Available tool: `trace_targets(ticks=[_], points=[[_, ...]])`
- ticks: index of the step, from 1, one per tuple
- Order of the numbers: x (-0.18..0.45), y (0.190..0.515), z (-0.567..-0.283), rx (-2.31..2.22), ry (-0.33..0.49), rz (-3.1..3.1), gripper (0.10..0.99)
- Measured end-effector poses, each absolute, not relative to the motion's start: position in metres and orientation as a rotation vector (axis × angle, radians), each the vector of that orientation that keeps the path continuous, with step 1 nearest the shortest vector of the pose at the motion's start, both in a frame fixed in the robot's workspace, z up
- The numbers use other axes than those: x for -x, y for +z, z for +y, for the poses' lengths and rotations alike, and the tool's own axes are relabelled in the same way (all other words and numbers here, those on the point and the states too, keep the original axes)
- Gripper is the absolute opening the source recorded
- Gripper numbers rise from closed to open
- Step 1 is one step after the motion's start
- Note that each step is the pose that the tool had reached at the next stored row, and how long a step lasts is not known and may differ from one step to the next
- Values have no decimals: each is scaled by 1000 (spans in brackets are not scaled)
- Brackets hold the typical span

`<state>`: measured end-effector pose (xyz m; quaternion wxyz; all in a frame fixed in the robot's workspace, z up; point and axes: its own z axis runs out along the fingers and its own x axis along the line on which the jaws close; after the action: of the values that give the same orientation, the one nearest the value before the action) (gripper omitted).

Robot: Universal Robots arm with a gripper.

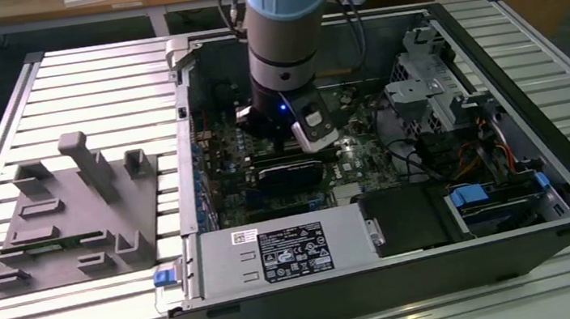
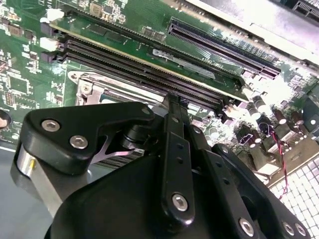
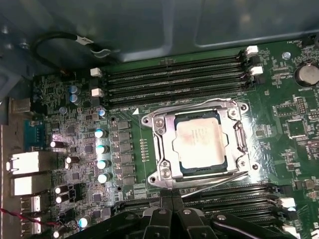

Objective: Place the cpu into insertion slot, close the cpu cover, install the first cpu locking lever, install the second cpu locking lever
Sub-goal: 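Install the second cpu locking lever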

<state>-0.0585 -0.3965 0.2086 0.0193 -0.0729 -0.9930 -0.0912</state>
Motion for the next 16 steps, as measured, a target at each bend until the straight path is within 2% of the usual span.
trace_targets(ticks=[16], points=[[66, 199, -399, 224, -388, -3065, 106]])
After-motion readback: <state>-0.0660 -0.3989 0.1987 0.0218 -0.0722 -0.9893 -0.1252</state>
